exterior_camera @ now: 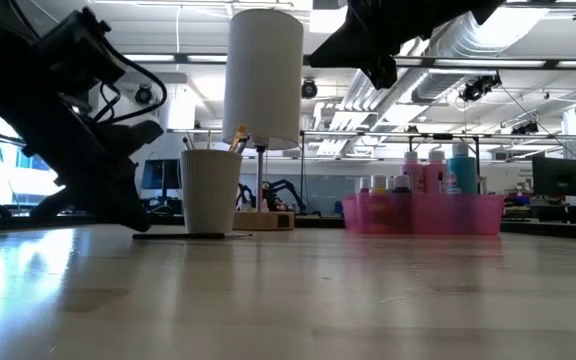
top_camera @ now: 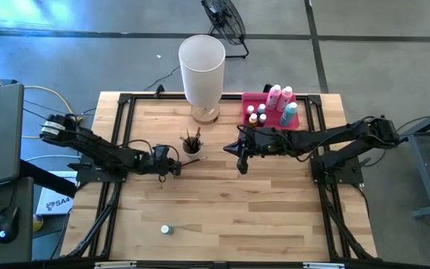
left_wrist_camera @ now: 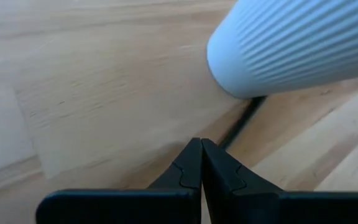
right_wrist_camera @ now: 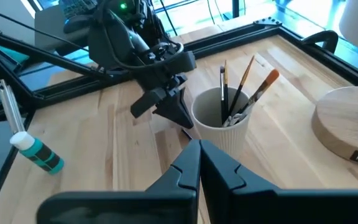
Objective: Pick & Place Paint Supplies
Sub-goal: Put the silver eyeshadow brush into the white cup
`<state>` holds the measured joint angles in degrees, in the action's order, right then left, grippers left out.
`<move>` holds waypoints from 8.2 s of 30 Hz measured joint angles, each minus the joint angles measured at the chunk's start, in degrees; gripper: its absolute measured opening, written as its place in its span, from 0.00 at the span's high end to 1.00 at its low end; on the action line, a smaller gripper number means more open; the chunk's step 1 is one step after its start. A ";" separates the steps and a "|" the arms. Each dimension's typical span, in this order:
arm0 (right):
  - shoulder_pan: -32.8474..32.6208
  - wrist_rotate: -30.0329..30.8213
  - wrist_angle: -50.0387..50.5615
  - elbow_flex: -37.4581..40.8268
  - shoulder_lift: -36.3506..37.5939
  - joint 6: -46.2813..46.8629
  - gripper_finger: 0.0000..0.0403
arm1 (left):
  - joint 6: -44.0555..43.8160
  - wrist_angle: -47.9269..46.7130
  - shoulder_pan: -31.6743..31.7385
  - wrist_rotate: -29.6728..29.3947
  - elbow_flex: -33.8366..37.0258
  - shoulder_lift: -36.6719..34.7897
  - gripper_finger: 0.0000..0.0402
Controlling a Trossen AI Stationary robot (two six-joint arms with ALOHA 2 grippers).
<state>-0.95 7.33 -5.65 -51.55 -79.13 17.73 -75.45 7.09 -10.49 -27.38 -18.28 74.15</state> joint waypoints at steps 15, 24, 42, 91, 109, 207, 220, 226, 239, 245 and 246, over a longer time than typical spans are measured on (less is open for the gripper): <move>0.00 0.01 0.67 0.00 0.00 -1.46 0.99 | -1.37 0.48 0.01 4.78 -6.06 7.91 1.00; 0.00 -0.06 1.21 0.00 0.00 -1.72 0.99 | -1.12 0.55 -3.00 11.81 -12.72 13.71 1.00; -0.17 -3.21 2.27 0.00 0.49 -0.13 0.99 | -1.34 5.60 -7.92 -0.07 -21.69 22.42 1.00; -0.66 -3.42 11.67 -0.02 3.00 1.07 0.99 | 12.99 0.62 -4.53 -6.47 -34.93 26.34 1.00; -0.66 -7.93 17.88 -0.02 5.66 -2.97 0.99 | 32.88 -17.01 -4.49 -8.11 -34.40 3.83 1.00; -0.72 1.84 18.09 -16.20 -33.04 6.20 0.99 | 55.66 -46.73 -4.53 -9.01 -34.42 -44.55 1.00; 12.17 6.69 25.55 -15.16 -28.12 13.84 0.99 | 55.66 -46.73 -4.52 -8.51 -34.42 -44.55 1.00; 15.74 1.51 22.70 -10.50 -28.22 16.26 0.99 | 55.62 -47.58 -4.53 -7.49 -34.42 -44.55 1.00; 13.33 -1.24 23.20 -8.92 -28.23 17.04 0.99 | 55.48 -47.73 -4.53 -7.50 -34.42 -44.55 1.00; 10.83 -2.45 23.10 -8.94 -28.24 15.22 0.99 | 55.48 -48.13 -4.53 -7.50 -34.42 -44.57 1.00; 10.39 -2.48 23.11 -8.94 -28.24 15.14 0.99 | 55.48 -48.24 -4.51 -7.50 -34.42 -44.56 1.00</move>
<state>9.44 4.85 17.46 -60.49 -107.37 32.88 -19.97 -41.15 -15.00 -34.87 -52.71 29.60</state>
